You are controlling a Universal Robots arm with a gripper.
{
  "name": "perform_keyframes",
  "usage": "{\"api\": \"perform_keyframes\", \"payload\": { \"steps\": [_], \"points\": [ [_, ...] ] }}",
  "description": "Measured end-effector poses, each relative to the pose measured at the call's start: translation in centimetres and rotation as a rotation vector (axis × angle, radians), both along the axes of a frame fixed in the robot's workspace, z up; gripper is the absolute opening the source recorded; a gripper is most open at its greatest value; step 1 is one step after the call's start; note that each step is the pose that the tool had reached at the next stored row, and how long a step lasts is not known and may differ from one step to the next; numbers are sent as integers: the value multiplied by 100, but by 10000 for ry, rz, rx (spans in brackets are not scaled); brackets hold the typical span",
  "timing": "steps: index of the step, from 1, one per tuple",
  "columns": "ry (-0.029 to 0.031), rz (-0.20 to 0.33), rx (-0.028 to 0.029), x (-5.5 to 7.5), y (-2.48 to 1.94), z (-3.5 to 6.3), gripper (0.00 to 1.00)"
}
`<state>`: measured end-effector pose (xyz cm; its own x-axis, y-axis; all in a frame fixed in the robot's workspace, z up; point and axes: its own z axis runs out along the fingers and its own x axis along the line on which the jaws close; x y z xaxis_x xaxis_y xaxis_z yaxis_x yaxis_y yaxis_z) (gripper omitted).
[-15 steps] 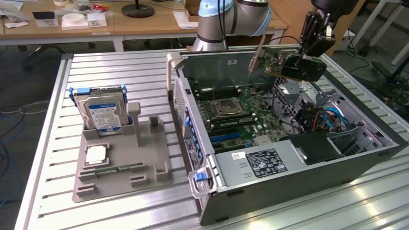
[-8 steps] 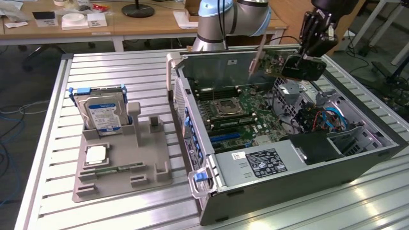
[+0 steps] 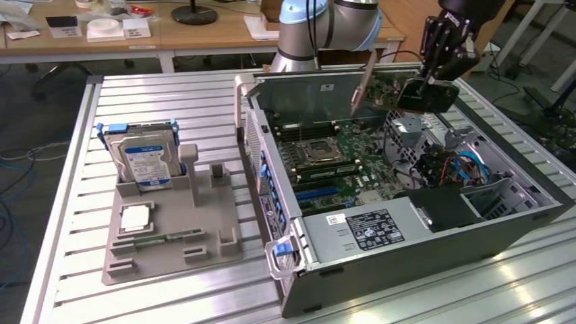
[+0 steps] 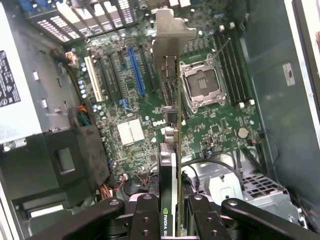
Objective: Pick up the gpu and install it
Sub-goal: 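Insert the gpu into the slot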
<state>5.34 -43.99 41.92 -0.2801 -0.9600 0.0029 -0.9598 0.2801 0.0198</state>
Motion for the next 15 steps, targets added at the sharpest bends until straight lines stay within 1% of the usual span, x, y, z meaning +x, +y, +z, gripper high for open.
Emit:
{"api": "perform_keyframes", "payload": {
  "steps": [3,11,15],
  "points": [
    [0,279,-8,0,0,0,27],
    [0,294,-9,0,0,0,27],
    [-1,490,-8,0,0,0,27]
  ]
}}
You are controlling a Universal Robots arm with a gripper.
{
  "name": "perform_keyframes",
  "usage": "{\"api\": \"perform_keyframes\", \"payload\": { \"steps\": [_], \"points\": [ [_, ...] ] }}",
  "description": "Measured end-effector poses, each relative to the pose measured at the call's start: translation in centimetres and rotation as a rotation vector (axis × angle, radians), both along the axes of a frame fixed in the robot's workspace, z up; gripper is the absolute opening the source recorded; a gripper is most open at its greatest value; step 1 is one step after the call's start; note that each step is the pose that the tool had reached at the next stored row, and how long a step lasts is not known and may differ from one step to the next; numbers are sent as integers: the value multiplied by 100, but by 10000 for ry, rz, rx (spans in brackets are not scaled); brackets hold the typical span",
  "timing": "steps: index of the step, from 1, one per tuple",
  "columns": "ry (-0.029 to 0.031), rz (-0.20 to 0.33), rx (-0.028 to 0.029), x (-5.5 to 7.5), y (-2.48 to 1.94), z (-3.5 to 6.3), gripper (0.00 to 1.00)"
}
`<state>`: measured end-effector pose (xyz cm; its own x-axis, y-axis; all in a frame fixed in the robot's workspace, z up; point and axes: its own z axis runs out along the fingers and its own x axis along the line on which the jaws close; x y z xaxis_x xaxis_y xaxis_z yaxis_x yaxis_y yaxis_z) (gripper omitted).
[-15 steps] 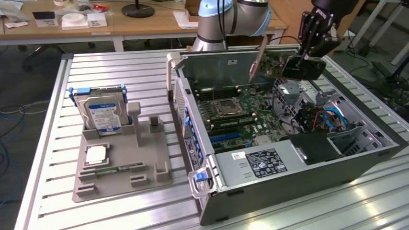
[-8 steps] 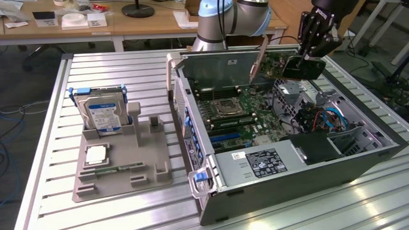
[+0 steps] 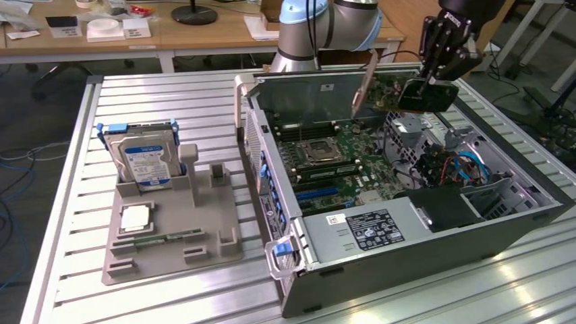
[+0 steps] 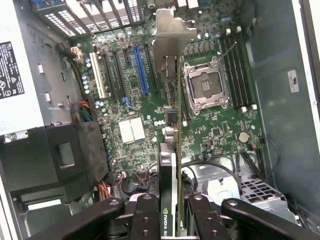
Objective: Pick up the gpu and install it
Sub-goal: 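Insert the gpu into the slot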
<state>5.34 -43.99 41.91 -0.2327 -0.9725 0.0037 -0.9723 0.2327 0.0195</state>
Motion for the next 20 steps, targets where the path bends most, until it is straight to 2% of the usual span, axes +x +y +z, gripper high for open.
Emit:
{"api": "perform_keyframes", "payload": {
  "steps": [17,18,19,20],
  "points": [
    [0,1337,-1,0,0,0,27],
    [1,1447,-1,0,0,0,27],
    [0,1994,0,0,1,-1,27],
    [-37,2152,-5,-3,14,-22,27]
  ]
}}
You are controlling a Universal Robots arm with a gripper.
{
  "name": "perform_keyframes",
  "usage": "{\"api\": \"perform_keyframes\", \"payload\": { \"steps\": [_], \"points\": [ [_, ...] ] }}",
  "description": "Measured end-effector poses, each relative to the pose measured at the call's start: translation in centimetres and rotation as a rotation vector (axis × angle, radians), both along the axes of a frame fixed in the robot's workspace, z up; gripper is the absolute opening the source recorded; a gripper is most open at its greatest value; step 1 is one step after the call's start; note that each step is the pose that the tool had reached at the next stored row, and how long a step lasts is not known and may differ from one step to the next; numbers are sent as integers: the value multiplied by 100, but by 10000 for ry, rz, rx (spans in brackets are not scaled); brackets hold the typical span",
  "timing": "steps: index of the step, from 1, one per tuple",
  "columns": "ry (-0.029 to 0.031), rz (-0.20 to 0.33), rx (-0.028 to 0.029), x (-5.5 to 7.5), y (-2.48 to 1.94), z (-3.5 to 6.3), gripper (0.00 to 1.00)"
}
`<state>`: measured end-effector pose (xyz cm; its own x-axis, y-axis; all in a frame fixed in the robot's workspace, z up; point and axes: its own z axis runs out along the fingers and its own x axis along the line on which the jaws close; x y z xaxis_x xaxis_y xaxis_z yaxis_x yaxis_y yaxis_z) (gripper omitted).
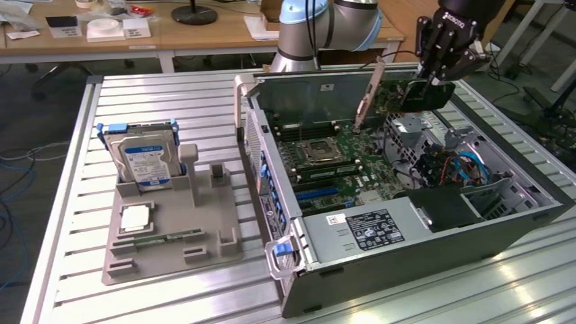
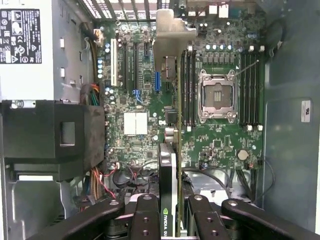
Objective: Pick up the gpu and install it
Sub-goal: 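Insert the gpu into the slot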
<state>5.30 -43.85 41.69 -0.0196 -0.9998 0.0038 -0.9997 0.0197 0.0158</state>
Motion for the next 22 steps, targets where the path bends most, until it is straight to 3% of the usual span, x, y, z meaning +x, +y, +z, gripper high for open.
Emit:
{"api": "perform_keyframes", "payload": {
  "steps": [1,12,22],
  "points": [
    [-78,71,0,-4,8,-23,27],
    [-85,96,0,-136,10,-63,27],
    [-86,99,0,-138,9,-65,27]
  ]
}}
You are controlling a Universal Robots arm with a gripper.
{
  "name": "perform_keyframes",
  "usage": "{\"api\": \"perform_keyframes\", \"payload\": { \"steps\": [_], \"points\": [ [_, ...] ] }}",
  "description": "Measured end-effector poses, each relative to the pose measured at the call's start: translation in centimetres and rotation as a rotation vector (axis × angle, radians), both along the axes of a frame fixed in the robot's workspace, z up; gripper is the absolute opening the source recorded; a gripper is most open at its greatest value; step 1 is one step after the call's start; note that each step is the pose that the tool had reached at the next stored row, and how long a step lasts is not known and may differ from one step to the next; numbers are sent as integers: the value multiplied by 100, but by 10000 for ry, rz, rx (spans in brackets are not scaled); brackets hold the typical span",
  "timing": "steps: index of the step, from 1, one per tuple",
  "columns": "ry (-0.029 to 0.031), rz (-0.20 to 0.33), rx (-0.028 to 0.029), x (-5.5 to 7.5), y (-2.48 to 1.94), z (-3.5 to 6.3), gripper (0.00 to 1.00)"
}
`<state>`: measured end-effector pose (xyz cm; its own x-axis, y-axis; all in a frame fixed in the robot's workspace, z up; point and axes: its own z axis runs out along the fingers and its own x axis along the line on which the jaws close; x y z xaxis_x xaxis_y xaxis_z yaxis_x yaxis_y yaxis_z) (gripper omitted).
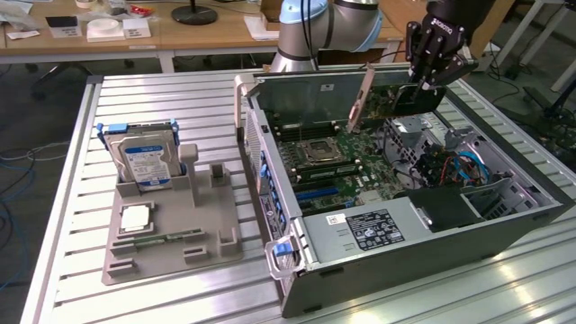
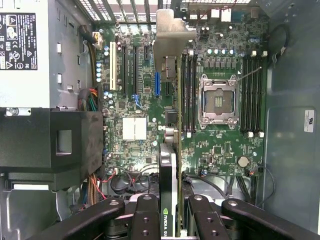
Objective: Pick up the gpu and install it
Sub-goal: 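Insert the gpu into the slot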
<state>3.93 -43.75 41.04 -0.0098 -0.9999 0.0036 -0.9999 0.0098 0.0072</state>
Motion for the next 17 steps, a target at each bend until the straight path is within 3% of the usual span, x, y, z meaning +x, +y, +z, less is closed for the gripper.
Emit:
{"api": "perform_keyframes", "payload": {
  "steps": [5,11,17],
  "points": [
    [-7,-1,3,-1,0,-5,27],
    [-178,6,5,-30,0,-70,27],
    [-178,6,4,-119,0,-85,27]
  ]
}}
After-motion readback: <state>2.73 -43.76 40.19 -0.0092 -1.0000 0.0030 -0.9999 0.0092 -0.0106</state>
